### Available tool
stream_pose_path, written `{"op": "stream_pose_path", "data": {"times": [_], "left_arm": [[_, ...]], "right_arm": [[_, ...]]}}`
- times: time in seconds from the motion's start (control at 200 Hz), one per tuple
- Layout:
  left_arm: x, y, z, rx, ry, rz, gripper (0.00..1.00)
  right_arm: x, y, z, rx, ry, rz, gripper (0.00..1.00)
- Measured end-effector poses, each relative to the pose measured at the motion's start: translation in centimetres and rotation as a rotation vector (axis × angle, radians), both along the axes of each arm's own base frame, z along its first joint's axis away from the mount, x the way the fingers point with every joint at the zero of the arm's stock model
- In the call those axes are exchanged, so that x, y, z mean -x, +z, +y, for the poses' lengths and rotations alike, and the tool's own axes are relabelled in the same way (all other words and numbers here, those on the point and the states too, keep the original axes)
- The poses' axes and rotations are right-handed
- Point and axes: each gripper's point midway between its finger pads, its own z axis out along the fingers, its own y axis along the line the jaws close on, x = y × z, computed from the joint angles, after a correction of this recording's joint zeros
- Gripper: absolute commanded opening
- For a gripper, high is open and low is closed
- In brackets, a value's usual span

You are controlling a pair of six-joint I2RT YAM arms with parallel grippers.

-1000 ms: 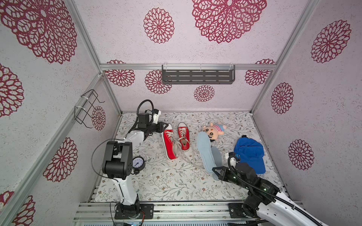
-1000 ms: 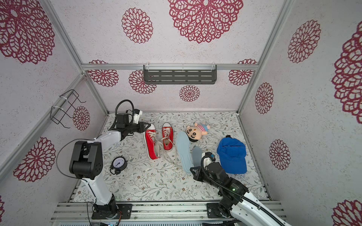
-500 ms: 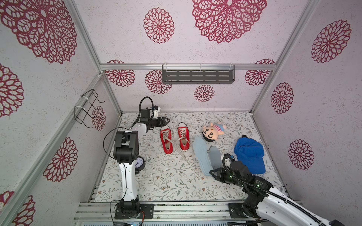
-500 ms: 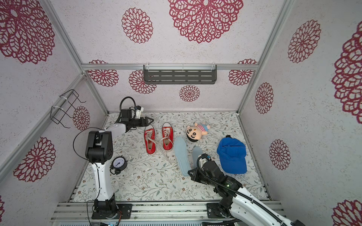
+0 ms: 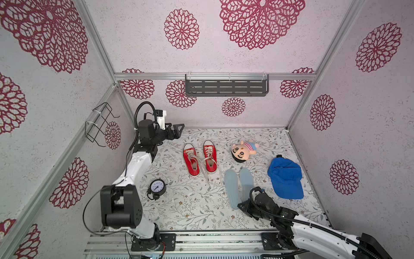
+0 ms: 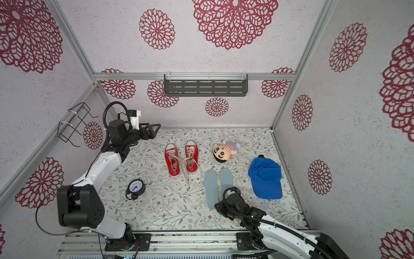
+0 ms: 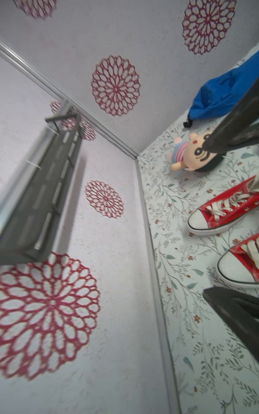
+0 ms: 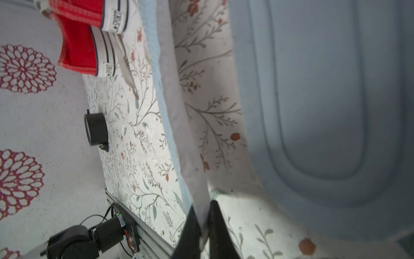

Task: Remove the insole from the shoe
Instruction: Place the insole at the center of the board, then reset both arms

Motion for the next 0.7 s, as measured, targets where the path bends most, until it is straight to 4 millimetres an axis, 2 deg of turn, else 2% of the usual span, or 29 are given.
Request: {"op": "stream_pose_path", "data": {"times": [0.045,0.105,0.19,0.335,0.49,0.595,0.701], "left_arm": [[2.0,0.9,0.2,0.013,0.016,-0.028,0.97],[4.3,1.0,0.4,0.026,0.033,-0.040,0.97],[7.0,0.6,1.0,0.036,0.071,-0.038,0.98],[10.7,0.0,2.3,0.028,0.156,-0.020,1.00],[14.7,0.0,4.4,0.017,0.281,-0.035,0.97],[16.7,-1.7,6.6,0.014,0.415,-0.022,0.97],[17.7,-4.7,8.9,-0.002,0.546,0.006,0.97]], "right_arm": [[-0.2,-0.2,-0.2,0.007,-0.018,0.001,0.51],[-0.4,0.2,-0.3,0.030,-0.019,-0.009,0.63],[-1.1,1.9,-0.1,0.051,-0.010,-0.044,0.73],[-2.2,5.5,-0.5,0.093,-0.004,-0.122,0.79],[-3.5,8.8,-1.8,0.239,0.017,-0.198,0.87],[-6.1,11.0,-3.4,0.358,0.015,-0.269,0.91],[-9.8,12.2,-6.7,0.479,-0.033,-0.349,0.98]]}}
